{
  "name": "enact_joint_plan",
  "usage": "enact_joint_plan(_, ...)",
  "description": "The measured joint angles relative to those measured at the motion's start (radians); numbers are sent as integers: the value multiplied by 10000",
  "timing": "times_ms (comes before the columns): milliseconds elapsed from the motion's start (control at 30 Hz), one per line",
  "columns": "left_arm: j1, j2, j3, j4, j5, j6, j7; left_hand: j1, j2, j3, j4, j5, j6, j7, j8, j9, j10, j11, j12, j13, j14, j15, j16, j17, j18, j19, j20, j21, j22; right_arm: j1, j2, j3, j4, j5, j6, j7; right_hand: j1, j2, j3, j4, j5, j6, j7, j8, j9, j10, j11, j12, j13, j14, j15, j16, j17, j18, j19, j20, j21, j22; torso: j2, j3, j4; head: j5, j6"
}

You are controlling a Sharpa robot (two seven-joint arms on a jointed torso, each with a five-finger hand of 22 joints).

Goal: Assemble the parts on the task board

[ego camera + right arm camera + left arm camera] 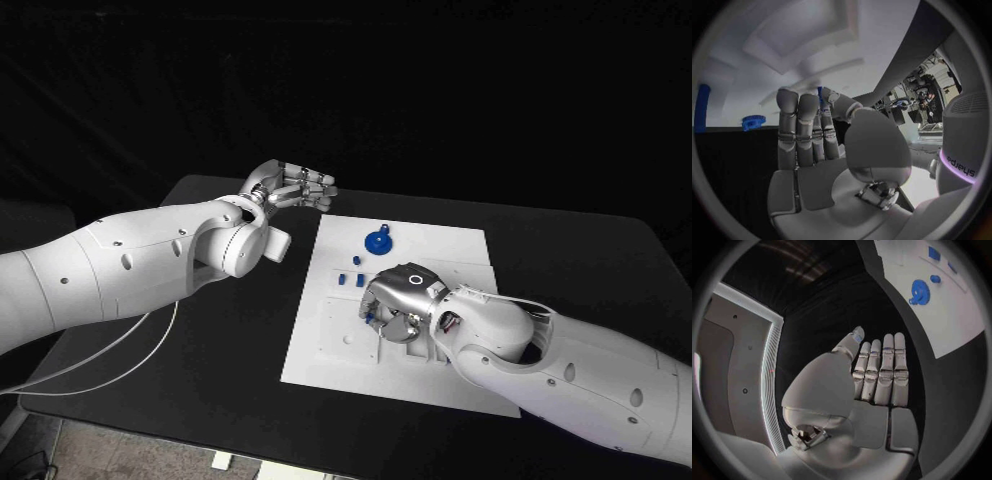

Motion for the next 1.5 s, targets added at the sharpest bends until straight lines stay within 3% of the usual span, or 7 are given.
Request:
enact_joint_plan(567,0,25,0,5,12,16,-10,39,39,0,0,0,0,0,0,0,0,0,0,0,0,0,0,0,1,0,0,0,8,33,112,-120,-179,-9,-61,9,-69,-61,-538,165,196,-256,98,-8,-5,-118,-143,13,40,-1,2,-1,-63,57,35,35,-356,80,1,1,-6,34,-55)
enact_joint_plan(800,0,29,1,-3,15,26,-18,0,79,-28,-27,0,0,0,0,0,-73,2,0,0,-36,36,0,-9,0,0,0,0,16,15,59,-167,-215,135,-140,9,-402,-288,-884,345,-113,-1206,308,28,-49,-1363,254,46,-6,7,247,6,-122,234,31,254,-822,-140,1,5,-15,5,-63)
enact_joint_plan(933,0,29,1,-9,17,28,-25,0,79,-28,-28,0,0,0,0,0,-73,2,0,0,-35,35,0,-9,8,0,0,0,16,8,-6,-177,-210,259,-225,6,-311,-526,-1785,536,-165,-1547,382,29,-52,-2014,445,-9,-49,-14,339,-43,-221,346,51,376,-1362,-466,-2,7,-13,-15,-53)
enact_joint_plan(1100,0,24,1,-17,21,28,-35,66,145,44,-99,226,145,-2,0,3,-167,24,0,0,-105,36,0,-9,162,-11,11,61,104,-1,-168,-190,-96,410,-379,-35,-32,-483,-2712,722,-385,-1694,339,29,-60,-2219,504,-13,-39,1,354,-50,-300,453,32,431,-1588,-672,-7,10,-12,-42,-30)
enact_joint_plan(1267,0,12,1,-41,50,28,-42,66,145,76,-131,248,145,-2,0,2,-180,36,0,0,-107,35,0,-9,167,-37,38,79,229,-30,-492,-202,206,526,-552,-61,86,-473,-2889,812,-387,-1693,339,29,-59,-2255,468,-12,-39,1,354,-50,-312,453,32,431,-1588,-715,-12,13,-21,-89,-10)
enact_joint_plan(1400,0,6,1,-70,78,26,-42,66,145,181,-236,517,145,-2,0,2,-307,88,0,0,-107,35,0,-8,167,-154,35,122,484,-46,-807,33,471,647,-687,-73,86,-473,-2930,853,-425,-1701,274,28,-59,-2255,468,-12,-39,1,353,-29,-312,452,32,431,-1588,-715,-12,13,-32,-116,47)
enact_joint_plan(1500,0,8,0,-103,102,25,-42,66,145,195,-249,517,145,-2,0,2,-307,89,0,0,-131,60,0,-8,166,-201,17,156,655,-42,-1063,428,636,822,-746,-74,124,-434,-2800,943,-425,-1675,247,28,-59,-2065,397,-11,-40,1,353,46,-307,451,32,431,-1436,-694,-14,13,-32,-181,94)
